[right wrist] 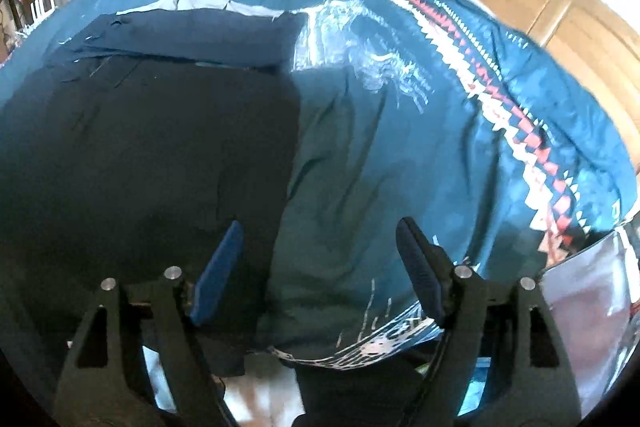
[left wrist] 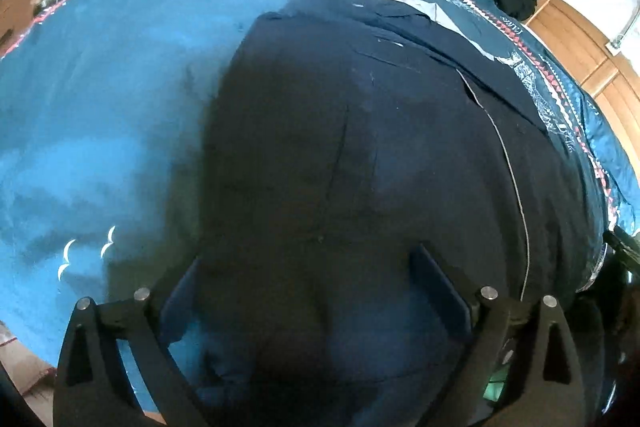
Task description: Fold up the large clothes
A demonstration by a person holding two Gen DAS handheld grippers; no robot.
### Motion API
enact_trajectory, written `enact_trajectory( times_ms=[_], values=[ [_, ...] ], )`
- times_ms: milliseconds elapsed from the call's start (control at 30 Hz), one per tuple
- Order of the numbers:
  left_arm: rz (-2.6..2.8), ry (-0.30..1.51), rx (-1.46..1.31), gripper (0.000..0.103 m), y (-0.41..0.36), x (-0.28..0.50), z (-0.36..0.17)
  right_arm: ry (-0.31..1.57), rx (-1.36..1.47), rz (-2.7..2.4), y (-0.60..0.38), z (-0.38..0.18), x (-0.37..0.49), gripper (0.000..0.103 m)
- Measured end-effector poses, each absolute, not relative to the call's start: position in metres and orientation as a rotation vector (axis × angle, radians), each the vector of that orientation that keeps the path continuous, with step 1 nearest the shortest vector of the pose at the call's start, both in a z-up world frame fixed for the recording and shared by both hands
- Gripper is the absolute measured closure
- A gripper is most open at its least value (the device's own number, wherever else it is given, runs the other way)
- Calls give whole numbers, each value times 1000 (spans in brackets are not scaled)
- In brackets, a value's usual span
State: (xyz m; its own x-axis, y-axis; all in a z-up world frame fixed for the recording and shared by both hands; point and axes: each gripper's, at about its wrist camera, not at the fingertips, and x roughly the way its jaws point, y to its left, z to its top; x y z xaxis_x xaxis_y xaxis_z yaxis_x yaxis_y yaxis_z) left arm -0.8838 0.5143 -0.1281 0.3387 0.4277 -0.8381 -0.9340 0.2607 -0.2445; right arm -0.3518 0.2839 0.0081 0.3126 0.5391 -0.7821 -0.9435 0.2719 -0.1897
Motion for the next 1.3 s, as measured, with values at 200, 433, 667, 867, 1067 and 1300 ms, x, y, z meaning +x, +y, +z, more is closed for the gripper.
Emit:
enact_trajectory(
  times_ms=[200, 433, 667, 867, 1067, 1300],
  values=[
    [1038, 690, -874, 4, 516, -884, -130, 650, -739, 1101, 284, 11, -355, 20],
    [1026, 659, -892, 4, 514, -888, -129, 684, -749, 1110, 282, 0, -355, 19],
    [1025, 641, -909, 3, 513, -889, -128, 1127, -384, 1361, 273, -21, -307, 19],
    [936, 556, -1010, 4, 509, -910, -121, 1342, -254, 1488, 260, -48, -288, 24],
    [863, 498, -1072, 6, 498, -933, -120, 1435, -295, 1510, 257, -75, -292, 28],
    [835, 510, -1072, 6, 486, -945, -121, 1394, -376, 1520, 269, -76, -300, 25]
  ],
)
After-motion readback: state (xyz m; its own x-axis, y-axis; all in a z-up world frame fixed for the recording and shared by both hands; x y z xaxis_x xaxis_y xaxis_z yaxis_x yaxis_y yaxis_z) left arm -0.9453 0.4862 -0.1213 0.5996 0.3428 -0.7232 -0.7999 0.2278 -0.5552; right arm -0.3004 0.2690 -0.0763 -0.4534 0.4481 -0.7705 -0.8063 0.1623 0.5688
